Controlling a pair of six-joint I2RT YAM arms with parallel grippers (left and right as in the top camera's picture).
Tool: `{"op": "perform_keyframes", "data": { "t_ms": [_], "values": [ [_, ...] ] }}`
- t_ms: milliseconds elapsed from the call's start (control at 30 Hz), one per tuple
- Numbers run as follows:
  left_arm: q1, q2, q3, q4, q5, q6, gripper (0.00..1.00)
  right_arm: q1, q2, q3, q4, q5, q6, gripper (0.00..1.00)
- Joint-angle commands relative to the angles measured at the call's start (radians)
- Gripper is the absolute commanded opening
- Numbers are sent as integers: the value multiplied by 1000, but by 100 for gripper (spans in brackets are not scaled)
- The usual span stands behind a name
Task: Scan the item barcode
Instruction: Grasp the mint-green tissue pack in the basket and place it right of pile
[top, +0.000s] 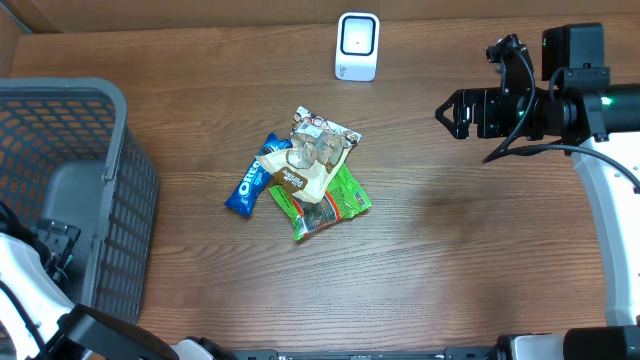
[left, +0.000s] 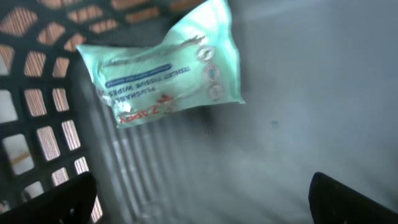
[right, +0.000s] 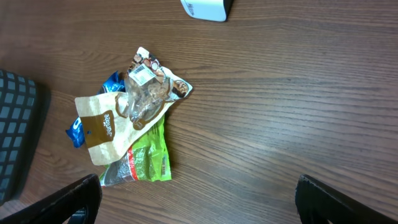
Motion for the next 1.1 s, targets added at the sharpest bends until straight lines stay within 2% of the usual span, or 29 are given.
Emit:
{"op": "perform_keyframes", "data": {
  "t_ms": [0,133,267,467,733,800,833,900,933,967,1067],
  "values": [
    [13,-6,-84,95,-65,-21,100,3,2,18,5,-2,4,100],
    [13,8,-132,218,-79,61,100,3,2,18,5,-1,3,100],
    [13,37,-135,312,-79,227,100,3,2,18,5,-1,3,100],
    [13,83,-135,321,-80,451,98,3,2,18,5,-1,3,100],
    [13,213,-135,291,-151,466,95,3,2,18,-10,0,3,100],
    [13,225,-135,291,-150,460,88,3,2,18,-9,4,3,100],
    [13,226,-135,294,-150,452,74,3,2,18,-8,11,3,100],
    [11,226,-135,307,-146,428,59,3,2,18,-9,18,3,100],
    [10,226,-135,312,-135,414,42,3,2,18,-8,18,3,100],
    [8,226,-134,323,-98,393,31,3,2,18,-5,18,4,100],
    [4,226,-134,331,0,358,10,3,2,18,6,18,3,100]
  ]
}}
